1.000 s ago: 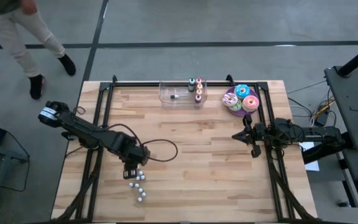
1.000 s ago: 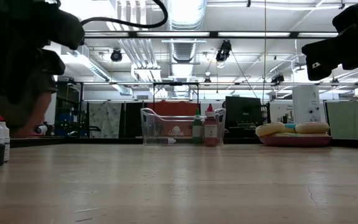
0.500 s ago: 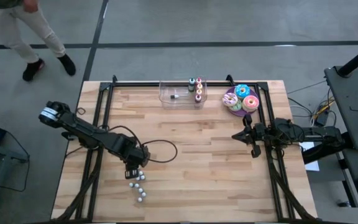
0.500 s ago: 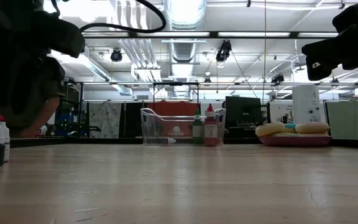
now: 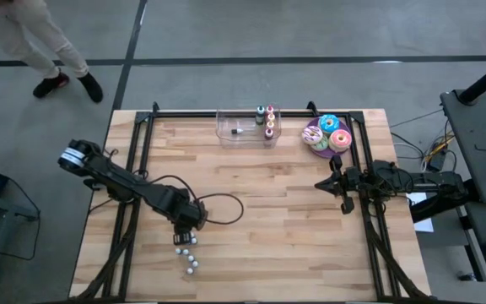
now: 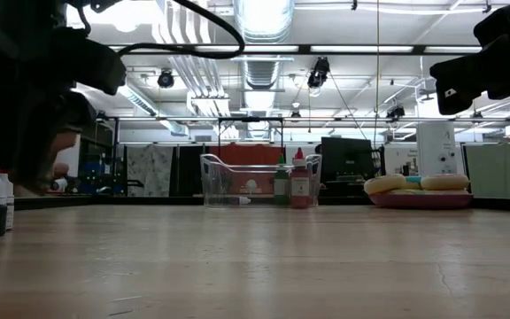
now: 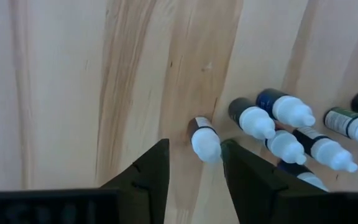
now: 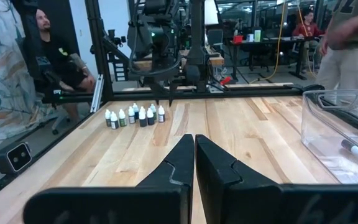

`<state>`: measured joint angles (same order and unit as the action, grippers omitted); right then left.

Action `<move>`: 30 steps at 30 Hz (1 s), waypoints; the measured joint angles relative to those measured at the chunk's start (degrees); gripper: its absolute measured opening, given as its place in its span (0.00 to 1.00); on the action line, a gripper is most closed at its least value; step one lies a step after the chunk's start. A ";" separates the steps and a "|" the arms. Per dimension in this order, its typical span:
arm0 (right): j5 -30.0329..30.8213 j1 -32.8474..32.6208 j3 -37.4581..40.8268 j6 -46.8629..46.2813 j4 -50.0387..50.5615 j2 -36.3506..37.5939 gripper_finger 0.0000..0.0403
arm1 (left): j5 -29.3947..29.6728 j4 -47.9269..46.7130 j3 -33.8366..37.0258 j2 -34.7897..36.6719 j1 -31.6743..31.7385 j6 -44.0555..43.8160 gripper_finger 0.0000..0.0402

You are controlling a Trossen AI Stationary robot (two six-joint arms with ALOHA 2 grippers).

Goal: Pick & Place food coloring
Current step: Put the small orange food coloring bottle into the transparent bin

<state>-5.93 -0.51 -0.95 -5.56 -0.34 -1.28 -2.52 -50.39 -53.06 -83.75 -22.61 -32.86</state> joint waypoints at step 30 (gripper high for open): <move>0.00 0.02 0.02 0.00 0.00 0.00 0.02 | -2.90 5.33 3.73 -1.98 -0.44 -1.37 0.30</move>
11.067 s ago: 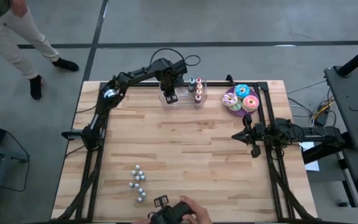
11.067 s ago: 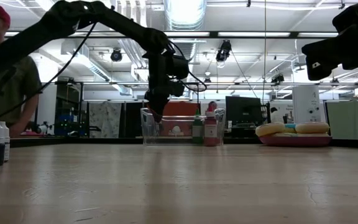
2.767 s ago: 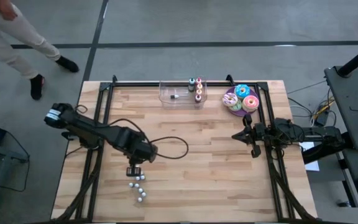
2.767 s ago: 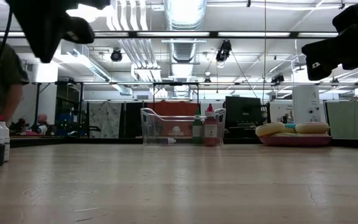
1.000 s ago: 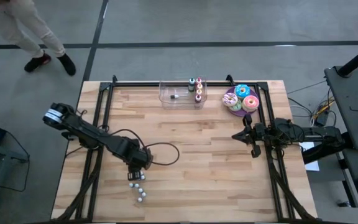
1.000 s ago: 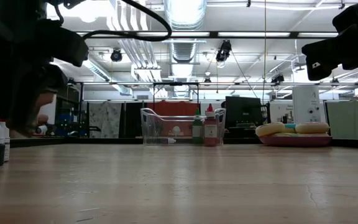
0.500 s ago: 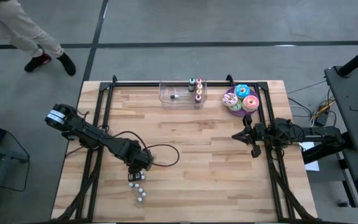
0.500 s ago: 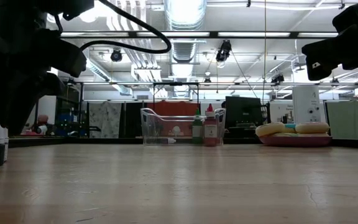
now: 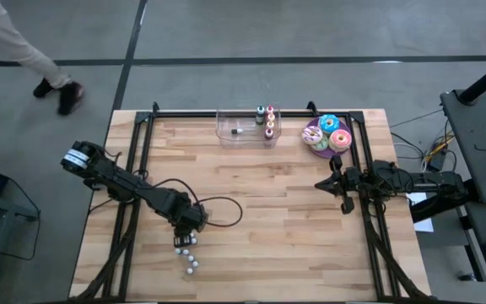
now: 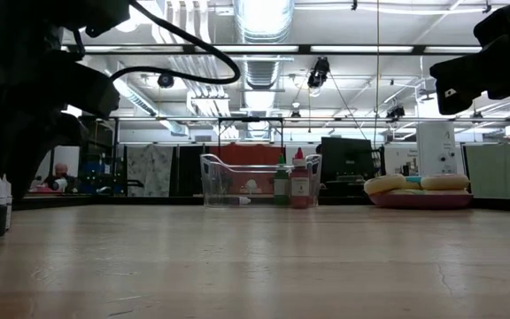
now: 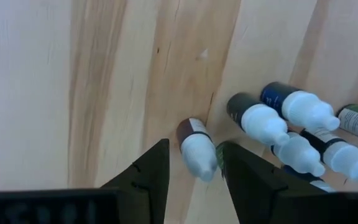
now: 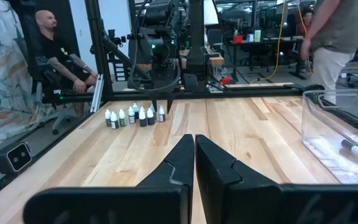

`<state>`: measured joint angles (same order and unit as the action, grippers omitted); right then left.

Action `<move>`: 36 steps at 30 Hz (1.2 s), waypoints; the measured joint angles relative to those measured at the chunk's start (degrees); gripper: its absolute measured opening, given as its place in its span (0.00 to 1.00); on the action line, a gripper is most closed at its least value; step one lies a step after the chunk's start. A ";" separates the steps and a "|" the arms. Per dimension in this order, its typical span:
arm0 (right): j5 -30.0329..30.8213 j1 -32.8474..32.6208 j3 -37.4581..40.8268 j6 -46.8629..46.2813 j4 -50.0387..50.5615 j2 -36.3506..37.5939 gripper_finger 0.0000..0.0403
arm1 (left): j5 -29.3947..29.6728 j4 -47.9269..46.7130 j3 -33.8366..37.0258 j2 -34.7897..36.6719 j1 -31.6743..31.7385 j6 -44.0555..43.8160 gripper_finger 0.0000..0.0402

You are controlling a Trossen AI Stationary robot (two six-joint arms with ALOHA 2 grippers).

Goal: Pick & Place food coloring
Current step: Put the small orange food coloring bottle into the transparent bin

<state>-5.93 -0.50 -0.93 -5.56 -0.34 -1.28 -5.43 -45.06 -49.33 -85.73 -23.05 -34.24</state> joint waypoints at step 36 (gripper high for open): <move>0.00 -0.01 0.00 0.00 0.00 0.00 0.02 | -1.08 -1.04 -1.33 1.43 0.67 -1.71 0.08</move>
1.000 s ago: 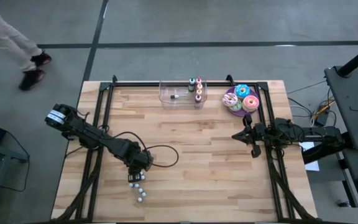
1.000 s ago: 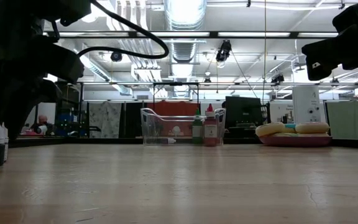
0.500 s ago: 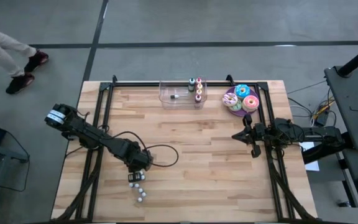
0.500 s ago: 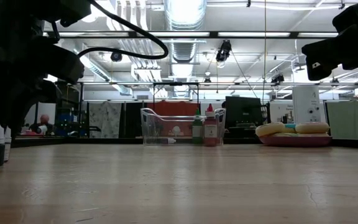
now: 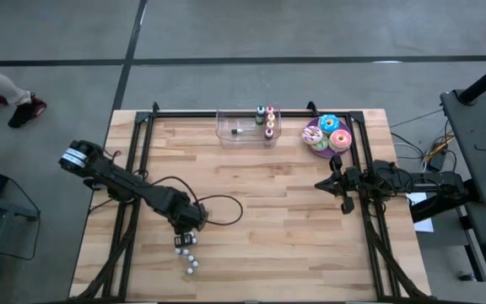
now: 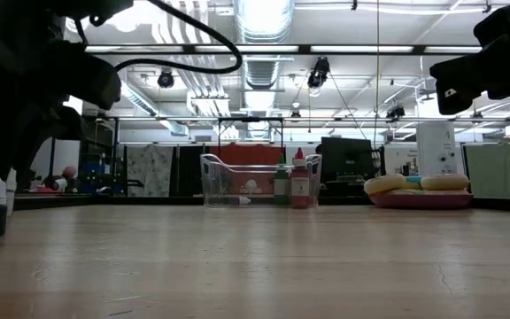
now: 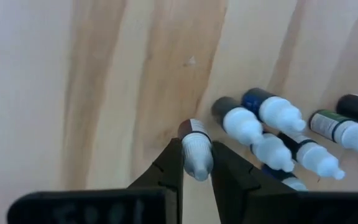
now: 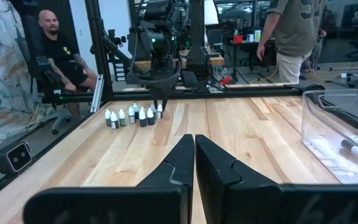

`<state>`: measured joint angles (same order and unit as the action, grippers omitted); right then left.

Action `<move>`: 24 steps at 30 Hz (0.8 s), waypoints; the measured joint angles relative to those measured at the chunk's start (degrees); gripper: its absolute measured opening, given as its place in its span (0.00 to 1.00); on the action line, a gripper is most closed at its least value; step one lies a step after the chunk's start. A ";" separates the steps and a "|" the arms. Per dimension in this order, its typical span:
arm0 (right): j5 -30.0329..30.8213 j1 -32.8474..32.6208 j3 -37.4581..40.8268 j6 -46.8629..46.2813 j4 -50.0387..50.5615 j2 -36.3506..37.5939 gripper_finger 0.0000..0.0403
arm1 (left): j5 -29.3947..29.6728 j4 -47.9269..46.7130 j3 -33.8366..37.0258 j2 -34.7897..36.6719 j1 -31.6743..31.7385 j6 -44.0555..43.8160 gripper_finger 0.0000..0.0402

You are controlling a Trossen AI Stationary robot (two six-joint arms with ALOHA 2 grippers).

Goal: Pick & Place food coloring
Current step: Put the small orange food coloring bottle into the transparent bin

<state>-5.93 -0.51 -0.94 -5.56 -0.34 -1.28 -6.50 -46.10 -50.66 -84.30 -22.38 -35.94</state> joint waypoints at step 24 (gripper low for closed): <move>0.00 0.01 -0.02 0.00 0.00 -0.01 0.02 | 6.67 -12.39 -13.65 2.08 12.45 13.40 0.09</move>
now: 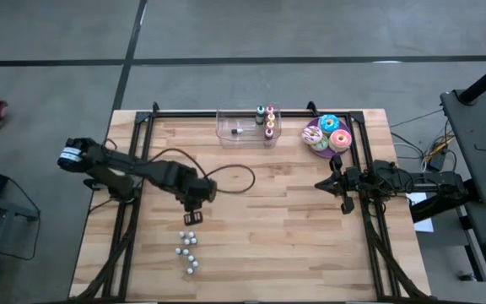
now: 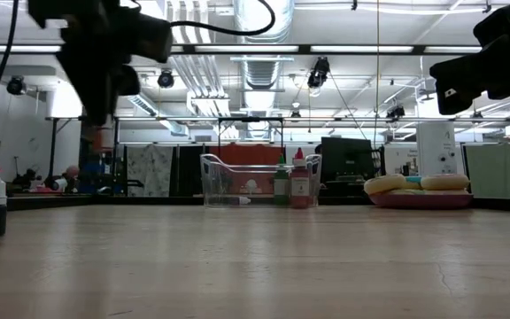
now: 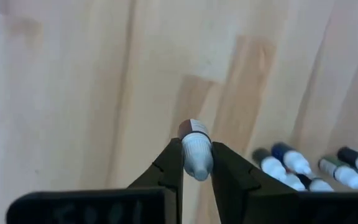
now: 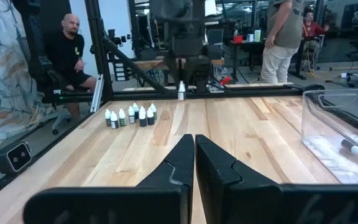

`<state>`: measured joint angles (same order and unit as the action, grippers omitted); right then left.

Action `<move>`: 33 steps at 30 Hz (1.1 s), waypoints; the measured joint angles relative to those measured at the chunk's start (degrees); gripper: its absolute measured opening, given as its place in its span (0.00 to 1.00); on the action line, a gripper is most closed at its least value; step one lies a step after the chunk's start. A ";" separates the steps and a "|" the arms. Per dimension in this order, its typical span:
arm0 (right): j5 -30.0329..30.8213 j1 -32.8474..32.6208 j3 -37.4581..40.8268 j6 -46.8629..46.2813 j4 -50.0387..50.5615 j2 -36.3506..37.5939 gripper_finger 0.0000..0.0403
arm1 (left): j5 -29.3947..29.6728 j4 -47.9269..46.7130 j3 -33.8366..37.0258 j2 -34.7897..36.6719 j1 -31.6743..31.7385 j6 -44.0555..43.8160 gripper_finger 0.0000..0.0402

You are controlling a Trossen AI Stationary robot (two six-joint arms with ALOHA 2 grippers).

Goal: Pick & Place food coloring
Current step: Put the small orange food coloring bottle into the transparent bin

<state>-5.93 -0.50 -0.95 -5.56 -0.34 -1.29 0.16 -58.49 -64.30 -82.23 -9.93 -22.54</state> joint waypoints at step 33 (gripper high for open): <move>0.00 -0.01 0.01 0.00 0.00 0.01 0.02 | 1.03 -0.57 -23.60 -9.67 30.86 25.48 0.09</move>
<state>-5.93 -0.51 -0.95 -5.56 -0.34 -1.28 1.19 -59.06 -87.91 -91.90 20.93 2.94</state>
